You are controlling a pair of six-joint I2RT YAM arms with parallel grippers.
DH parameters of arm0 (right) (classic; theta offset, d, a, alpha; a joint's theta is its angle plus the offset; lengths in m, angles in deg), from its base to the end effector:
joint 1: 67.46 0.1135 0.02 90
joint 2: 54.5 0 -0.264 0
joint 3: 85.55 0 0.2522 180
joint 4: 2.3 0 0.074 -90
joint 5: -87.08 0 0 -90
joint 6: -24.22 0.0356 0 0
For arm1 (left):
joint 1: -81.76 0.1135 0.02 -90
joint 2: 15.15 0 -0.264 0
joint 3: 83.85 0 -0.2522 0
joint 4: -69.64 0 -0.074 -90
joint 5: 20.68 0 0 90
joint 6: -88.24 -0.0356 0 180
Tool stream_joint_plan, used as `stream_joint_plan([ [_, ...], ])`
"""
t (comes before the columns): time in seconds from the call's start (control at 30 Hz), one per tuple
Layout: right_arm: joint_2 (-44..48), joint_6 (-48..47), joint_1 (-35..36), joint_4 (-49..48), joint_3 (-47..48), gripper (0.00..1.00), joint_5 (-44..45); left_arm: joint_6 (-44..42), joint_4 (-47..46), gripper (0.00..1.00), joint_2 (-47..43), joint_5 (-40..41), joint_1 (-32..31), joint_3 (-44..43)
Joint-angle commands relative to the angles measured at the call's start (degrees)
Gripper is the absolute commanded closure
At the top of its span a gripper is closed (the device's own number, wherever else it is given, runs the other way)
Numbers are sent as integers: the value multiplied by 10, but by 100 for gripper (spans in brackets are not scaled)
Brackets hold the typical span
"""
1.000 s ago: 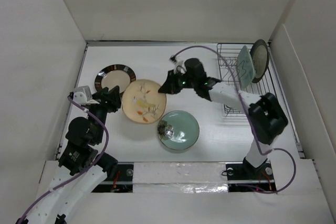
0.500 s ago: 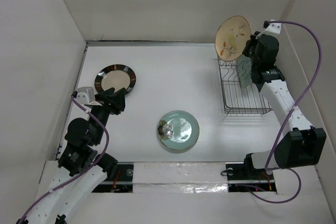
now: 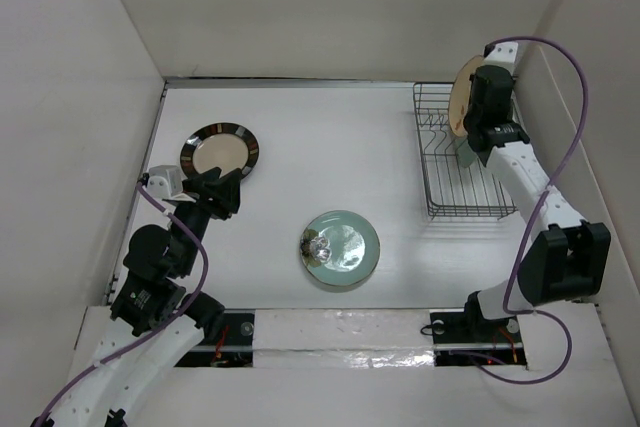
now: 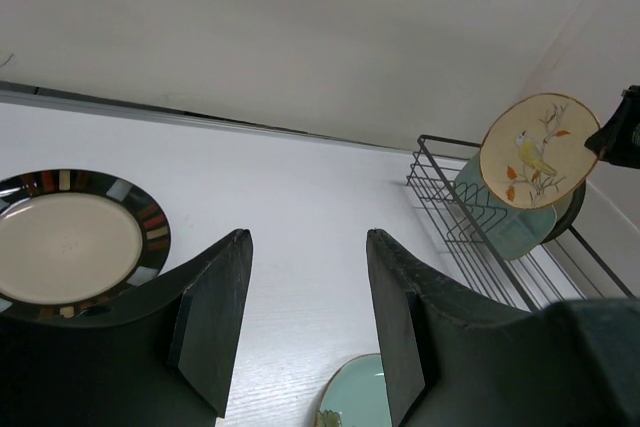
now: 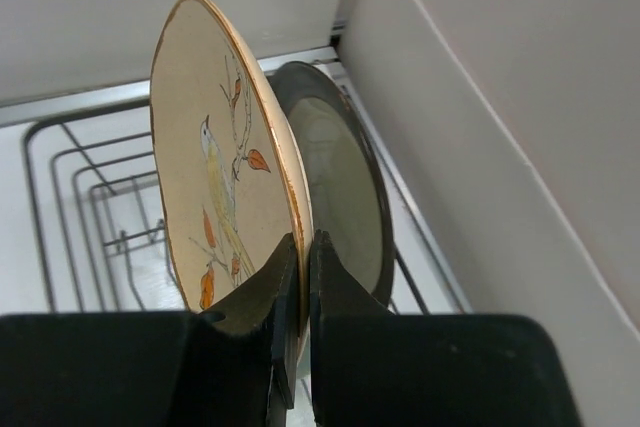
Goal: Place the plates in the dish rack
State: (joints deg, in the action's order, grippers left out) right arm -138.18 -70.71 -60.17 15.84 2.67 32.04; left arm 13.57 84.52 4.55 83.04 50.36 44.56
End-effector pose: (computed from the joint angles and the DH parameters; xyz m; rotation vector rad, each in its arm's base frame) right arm 0.3424 0.0232 0.3716 0.2438 1.7776 -0.5201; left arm 0.0807 -0.0394 0.3675 -0.0273 1.3018 -0.5470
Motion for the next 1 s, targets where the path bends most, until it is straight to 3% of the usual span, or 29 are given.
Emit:
stream_joint_plan([
  [0.0,4,-39,14,-115,62,100,78,1,-29,53,5,-4,2,6],
  [0.17,-17,-112,37,-145,66,100,128,0,-30,53,6,-1,2,6],
  [0.43,-57,-155,56,-182,35,100,152,-1,-29,53,6,-4,2,5],
  [0.57,-70,-267,85,-257,14,100,191,-1,-31,53,6,-5,2,6],
  [0.73,-81,-279,85,-252,19,100,195,-1,-31,53,5,-8,2,6],
  [0.97,-90,-228,85,-203,5,100,170,0,-31,53,10,-13,2,6],
])
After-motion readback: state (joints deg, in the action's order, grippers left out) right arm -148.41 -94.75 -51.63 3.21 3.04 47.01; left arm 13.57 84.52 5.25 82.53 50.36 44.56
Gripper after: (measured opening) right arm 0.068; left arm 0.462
